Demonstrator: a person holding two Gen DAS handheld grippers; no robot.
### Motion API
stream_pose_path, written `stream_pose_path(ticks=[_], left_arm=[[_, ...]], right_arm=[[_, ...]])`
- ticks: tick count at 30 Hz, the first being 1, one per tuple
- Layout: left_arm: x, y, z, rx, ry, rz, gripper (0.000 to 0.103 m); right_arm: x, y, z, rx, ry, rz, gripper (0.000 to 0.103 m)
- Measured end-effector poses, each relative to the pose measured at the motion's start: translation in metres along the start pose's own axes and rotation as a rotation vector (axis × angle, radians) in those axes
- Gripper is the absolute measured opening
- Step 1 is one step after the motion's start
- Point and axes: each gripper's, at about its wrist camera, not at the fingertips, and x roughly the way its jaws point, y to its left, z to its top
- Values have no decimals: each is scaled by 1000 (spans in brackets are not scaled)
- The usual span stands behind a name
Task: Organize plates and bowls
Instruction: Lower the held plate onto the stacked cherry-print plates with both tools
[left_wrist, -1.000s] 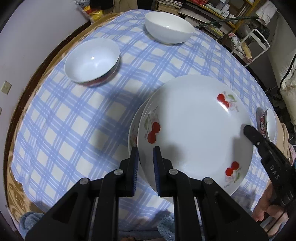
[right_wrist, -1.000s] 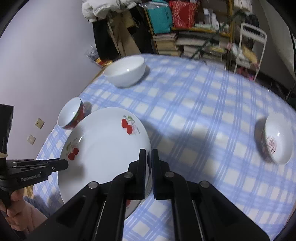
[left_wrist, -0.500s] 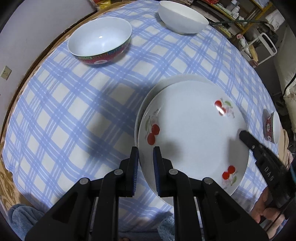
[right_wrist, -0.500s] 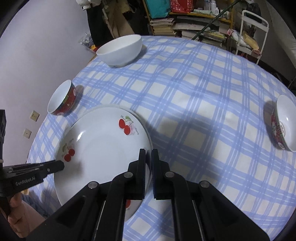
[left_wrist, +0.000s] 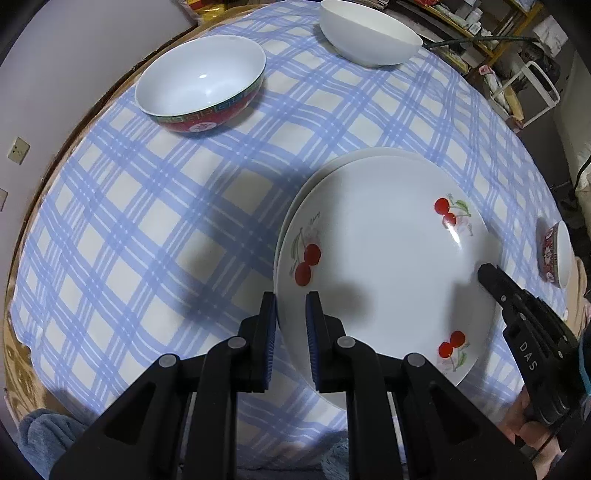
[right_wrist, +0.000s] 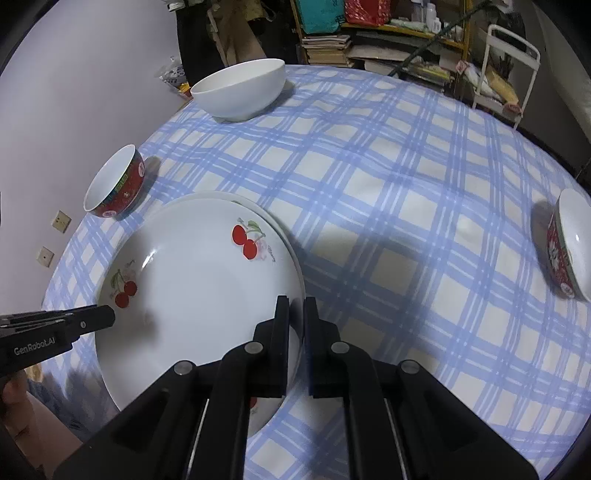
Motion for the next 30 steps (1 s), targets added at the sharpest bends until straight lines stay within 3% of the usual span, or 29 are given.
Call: stream_pose_path(ticks=[16, 20, 23, 30], left_arm=[[6, -9, 4, 26, -20, 59, 14], [8, -11, 6, 33, -18, 73, 15], [13, -12, 8, 28, -6, 72, 15], [14, -6, 9, 8, 1, 50, 15]], right_arm=[[3, 5, 2, -44, -9, -28, 9], [4, -2, 4, 10, 6, 7, 9], [4, -7, 4, 43, 16, 37, 8], [5, 0, 3, 6, 17, 5, 8]])
